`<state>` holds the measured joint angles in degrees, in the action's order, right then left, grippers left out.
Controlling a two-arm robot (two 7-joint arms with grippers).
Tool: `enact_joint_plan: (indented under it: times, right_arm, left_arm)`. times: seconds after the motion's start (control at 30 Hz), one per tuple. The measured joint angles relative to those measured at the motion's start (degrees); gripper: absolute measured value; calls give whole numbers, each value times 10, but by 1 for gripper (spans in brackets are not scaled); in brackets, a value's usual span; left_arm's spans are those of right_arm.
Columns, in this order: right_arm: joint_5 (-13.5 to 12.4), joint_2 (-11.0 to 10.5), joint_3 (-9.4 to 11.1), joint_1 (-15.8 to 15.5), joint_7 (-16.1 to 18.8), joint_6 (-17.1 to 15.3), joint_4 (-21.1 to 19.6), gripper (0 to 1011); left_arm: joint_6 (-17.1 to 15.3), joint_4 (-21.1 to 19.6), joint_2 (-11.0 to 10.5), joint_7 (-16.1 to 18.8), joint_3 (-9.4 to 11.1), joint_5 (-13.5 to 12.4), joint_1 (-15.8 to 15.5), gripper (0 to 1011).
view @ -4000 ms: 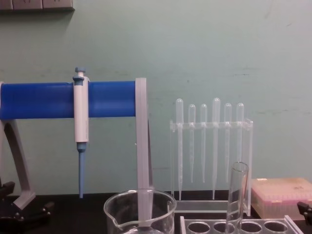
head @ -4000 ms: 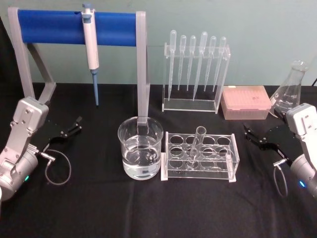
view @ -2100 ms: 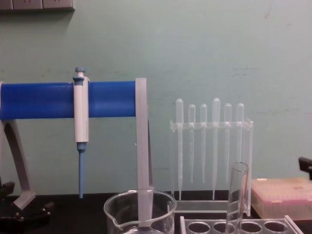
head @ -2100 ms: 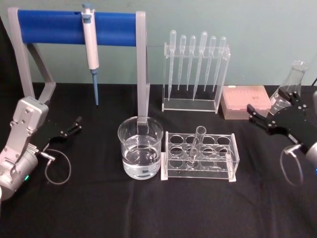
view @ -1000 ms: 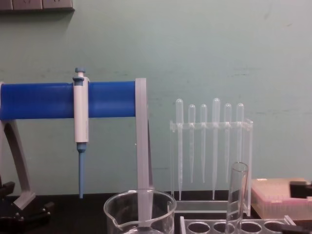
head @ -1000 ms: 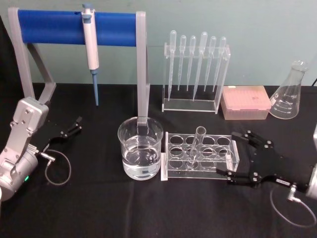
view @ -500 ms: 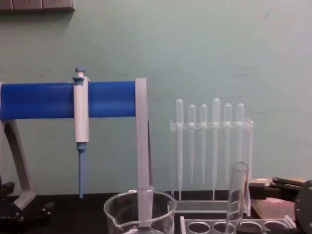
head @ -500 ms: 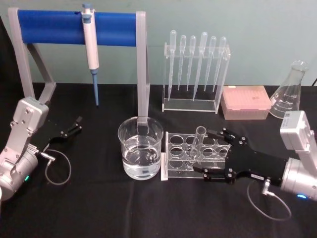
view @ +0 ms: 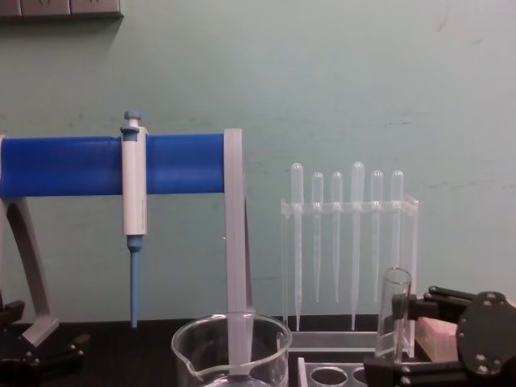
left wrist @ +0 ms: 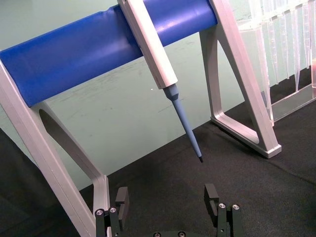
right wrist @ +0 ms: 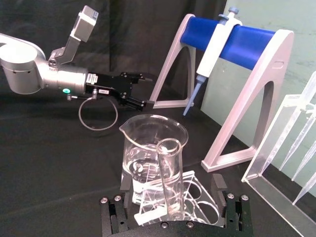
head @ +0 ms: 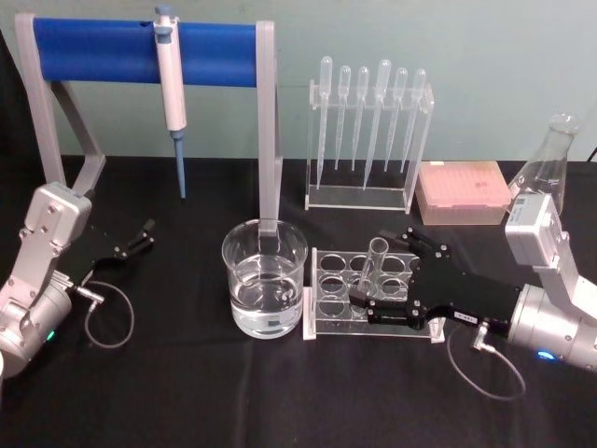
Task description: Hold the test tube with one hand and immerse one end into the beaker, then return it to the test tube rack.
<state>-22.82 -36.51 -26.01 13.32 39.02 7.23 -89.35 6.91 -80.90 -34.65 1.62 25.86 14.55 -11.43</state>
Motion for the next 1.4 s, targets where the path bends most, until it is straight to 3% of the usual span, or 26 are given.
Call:
enact_joint_plan:
  times: [0.33,0.7,1.17,1.23,1.4]
  right_arm:
    - [8,15,-7,20,-5,-6,15,1000]
    - [6,13,-6,18,-5,-5,14,954]
    - [4,13,-5,16,-4,-4,13,567]
    - [4,13,-5,16,-4,-4,13,465]
    - [4,12,-4,16,-4,-3,13,320]
  left_arm:
    - [0,0,0,0,0,0,0,1000]
    - [0,0,0,0,0,0,0,1000]
    - [0,0,0,0,0,0,0,1000]
    - [0,0,0,0,0,0,0,1000]
    - [0,0,0,0,0,0,0,1000]
